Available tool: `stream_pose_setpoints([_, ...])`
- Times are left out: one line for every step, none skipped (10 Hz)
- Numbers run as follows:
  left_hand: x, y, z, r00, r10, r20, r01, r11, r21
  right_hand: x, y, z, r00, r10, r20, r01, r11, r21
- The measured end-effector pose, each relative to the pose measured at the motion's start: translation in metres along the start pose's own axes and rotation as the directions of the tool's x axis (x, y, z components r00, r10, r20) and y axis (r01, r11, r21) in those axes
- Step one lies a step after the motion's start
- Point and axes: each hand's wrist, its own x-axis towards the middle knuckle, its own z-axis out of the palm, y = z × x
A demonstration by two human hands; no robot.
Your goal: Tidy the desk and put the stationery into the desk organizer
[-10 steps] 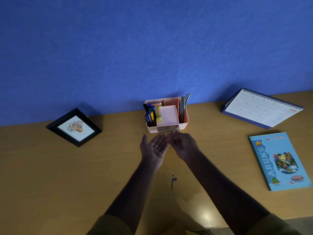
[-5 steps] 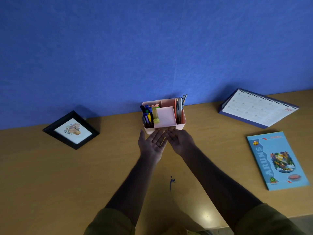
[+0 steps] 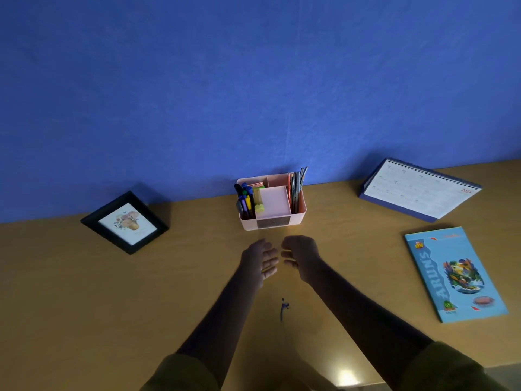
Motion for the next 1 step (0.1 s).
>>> stream_pose_setpoints([-0.012, 0.0008, 0.0041, 0.999, 0.047, -0.003, -0.046, 0.989, 0.14, -0.0098, 0.0041, -0.0021, 0.985, -0.171, 0.007, 0.17, 0.971, -0.166])
